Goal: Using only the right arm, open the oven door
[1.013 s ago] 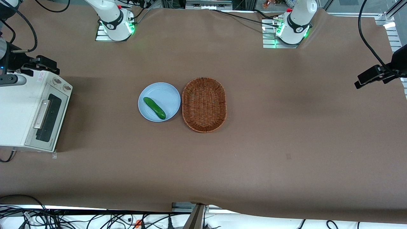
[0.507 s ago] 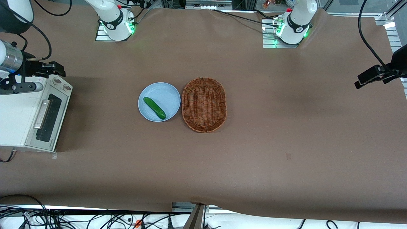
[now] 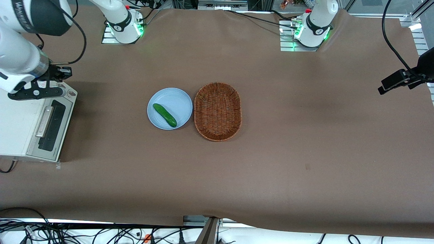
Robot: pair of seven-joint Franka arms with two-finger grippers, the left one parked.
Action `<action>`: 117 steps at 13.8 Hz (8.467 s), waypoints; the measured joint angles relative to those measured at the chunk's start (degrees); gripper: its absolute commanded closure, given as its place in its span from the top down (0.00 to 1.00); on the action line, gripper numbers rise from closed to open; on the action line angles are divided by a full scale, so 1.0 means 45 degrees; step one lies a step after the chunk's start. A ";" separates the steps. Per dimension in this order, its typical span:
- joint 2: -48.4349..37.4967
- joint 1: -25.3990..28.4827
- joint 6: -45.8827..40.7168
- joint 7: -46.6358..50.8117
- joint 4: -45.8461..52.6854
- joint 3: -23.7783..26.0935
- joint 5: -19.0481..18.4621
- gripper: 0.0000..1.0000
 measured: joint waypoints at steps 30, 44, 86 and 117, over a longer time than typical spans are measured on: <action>0.4604 -0.0373 0.5072 0.5584 -0.1433 -0.1603 -0.6339 0.00; 0.4656 -0.0405 0.5233 0.5602 -0.1468 -0.1528 -0.6261 0.00; 0.7143 -0.0456 0.8829 0.5907 -0.1704 -0.0886 -0.0286 0.00; -0.2158 -0.1625 0.2122 -0.1446 -0.1509 -0.1220 0.4206 1.00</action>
